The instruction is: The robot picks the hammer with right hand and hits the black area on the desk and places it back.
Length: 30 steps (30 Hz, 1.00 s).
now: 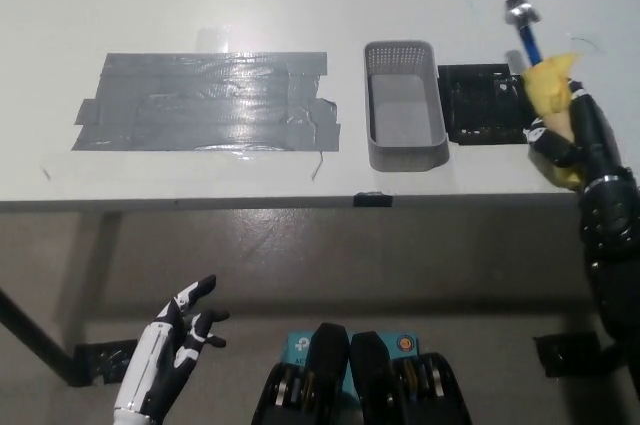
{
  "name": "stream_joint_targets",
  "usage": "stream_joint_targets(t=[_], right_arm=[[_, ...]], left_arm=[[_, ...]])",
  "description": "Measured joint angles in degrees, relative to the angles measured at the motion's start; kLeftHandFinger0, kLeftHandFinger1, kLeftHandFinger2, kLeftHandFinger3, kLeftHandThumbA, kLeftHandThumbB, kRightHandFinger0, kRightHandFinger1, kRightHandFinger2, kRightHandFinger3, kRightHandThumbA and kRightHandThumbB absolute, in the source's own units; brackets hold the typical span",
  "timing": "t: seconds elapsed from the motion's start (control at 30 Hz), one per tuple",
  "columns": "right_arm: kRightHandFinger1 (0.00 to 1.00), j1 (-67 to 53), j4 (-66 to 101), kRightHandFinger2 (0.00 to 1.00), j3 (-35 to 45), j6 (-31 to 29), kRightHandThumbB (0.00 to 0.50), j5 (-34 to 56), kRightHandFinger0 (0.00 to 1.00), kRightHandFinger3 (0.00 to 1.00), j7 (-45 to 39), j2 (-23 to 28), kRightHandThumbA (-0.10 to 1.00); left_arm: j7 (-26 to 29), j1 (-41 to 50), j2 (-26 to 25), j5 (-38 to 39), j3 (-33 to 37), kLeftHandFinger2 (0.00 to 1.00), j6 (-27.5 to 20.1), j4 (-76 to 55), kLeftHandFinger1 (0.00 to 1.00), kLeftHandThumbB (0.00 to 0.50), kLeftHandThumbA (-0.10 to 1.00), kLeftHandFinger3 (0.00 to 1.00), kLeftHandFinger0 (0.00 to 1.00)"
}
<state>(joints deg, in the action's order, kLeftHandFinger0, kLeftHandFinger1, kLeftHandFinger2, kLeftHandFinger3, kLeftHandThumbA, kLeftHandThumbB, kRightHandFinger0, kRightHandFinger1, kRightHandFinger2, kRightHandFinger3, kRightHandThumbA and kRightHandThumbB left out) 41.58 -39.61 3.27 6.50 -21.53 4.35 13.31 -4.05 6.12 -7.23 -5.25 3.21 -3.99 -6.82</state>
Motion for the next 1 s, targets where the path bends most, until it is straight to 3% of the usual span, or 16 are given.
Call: stream_joint_targets(t=[0.07,0.1,0.17,0.23,0.33,0.43,0.53,0.6,0.77,1.0], right_arm=[[0.52,0.0,1.4,0.85,1.6,2.1,0.105,2.3,0.02,0.95,-2.4,0.2,-0.10],[0.55,0.0,2.0,0.84,2.0,3.2,0.105,3.4,0.04,0.93,-3.6,0.3,-0.10],[0.54,0.1,3.0,0.81,2.3,5.3,0.108,4.9,0.01,0.93,-5.9,1.0,-0.10],[0.55,0.1,3.4,0.81,2.0,7.3,0.149,6.1,0.02,0.93,-8.8,2.1,-0.10],[0.57,0.2,3.5,0.85,0.9,9.2,0.142,7.3,0.04,0.94,-12.5,3.8,-0.10],[0.50,1.2,3.5,0.83,-1.0,10.9,0.141,7.9,0.00,0.90,-16.3,5.7,-0.10],[0.47,2.2,3.5,0.84,-3.1,12.7,0.133,8.1,0.00,0.96,-19.9,7.4,-0.10],[0.41,2.8,3.5,0.78,-4.8,13.6,0.117,8.1,0.00,1.00,-22.3,8.5,-0.10],[0.61,4.4,3.5,0.91,-9.9,15.6,0.126,8.1,0.09,1.00,-29.0,11.6,-0.10],[0.63,7.0,5.4,0.91,-16.1,17.0,0.124,8.1,0.11,0.99,-37.8,16.3,-0.10]], left_arm=[[0.0,-0.1,0.0,0.0,0.0,0.87,0.0,0.0,0.70,0.008,0.88,0.85,0.54],[0.0,-0.1,0.0,-0.1,0.0,0.87,0.0,0.0,0.69,0.009,0.87,0.85,0.54],[0.0,-0.2,0.0,-0.2,0.0,0.87,0.0,0.0,0.69,0.001,0.85,0.86,0.55],[0.0,-0.4,0.0,-0.2,0.0,0.85,0.0,0.0,0.68,0.000,0.85,0.85,0.54],[0.0,-0.5,0.0,-0.2,0.0,0.84,0.0,0.1,0.68,0.000,0.85,0.86,0.54],[0.0,-0.6,0.0,-0.2,0.0,0.83,0.0,0.1,0.67,0.000,0.83,0.85,0.53],[0.0,-0.6,0.0,-0.2,0.0,0.81,0.0,0.1,0.65,0.000,0.85,0.85,0.53],[0.0,-0.6,0.0,-0.2,0.0,0.81,0.0,0.1,0.64,0.000,0.85,0.85,0.52],[0.0,-0.7,0.0,-0.2,0.0,0.80,0.0,0.2,0.63,0.002,0.85,0.85,0.51],[0.0,-1.0,-0.1,-0.3,0.0,0.77,0.0,0.1,0.61,0.005,0.86,0.82,0.51]])
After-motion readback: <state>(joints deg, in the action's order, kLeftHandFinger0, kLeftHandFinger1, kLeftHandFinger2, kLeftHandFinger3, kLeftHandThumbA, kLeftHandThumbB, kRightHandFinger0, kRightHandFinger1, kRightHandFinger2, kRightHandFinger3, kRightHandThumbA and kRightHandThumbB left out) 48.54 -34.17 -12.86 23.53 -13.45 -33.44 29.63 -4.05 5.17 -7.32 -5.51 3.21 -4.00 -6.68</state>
